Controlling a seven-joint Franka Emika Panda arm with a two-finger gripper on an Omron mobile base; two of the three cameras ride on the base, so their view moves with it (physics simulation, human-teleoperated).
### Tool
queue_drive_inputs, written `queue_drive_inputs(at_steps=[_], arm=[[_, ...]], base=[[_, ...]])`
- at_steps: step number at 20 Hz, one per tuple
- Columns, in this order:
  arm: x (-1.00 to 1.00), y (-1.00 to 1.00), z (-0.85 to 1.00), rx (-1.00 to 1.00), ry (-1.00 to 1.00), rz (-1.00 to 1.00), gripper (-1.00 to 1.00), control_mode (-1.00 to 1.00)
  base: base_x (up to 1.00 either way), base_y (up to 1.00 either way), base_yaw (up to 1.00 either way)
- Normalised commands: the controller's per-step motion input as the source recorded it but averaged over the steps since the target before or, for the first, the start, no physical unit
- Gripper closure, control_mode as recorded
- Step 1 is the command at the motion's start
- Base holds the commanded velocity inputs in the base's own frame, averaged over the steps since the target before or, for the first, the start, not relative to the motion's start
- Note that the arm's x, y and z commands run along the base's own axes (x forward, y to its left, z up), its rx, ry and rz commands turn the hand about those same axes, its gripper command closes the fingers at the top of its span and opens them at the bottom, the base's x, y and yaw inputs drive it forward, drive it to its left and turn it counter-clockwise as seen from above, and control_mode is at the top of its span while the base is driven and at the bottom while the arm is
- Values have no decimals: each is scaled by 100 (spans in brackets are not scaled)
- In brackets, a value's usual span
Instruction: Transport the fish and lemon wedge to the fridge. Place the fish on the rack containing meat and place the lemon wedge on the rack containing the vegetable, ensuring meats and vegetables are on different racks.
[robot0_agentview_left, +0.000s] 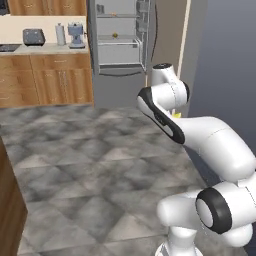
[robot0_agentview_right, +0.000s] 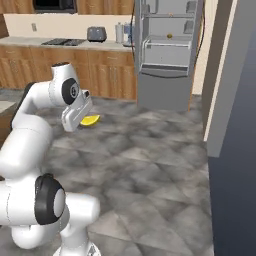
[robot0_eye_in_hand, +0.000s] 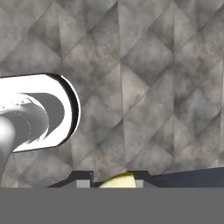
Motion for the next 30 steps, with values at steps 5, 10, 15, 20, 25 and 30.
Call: queue_drive_inputs(at_steps=[5,10,15,20,25,30], arm=[[0,0,0,0,0,0,100,100],[0,0,0,0,0,0,100,100],[0,0,0,0,0,0,100,100],[0,0,0,0,0,0,100,100],[0,0,0,0,0,0,100,100],[0,0,0,0,0,0,100,100]], base=[[100,-96,11],[100,-19,4],[100,17,0],[100,0,0],[100,9,0],[100,6,0]])
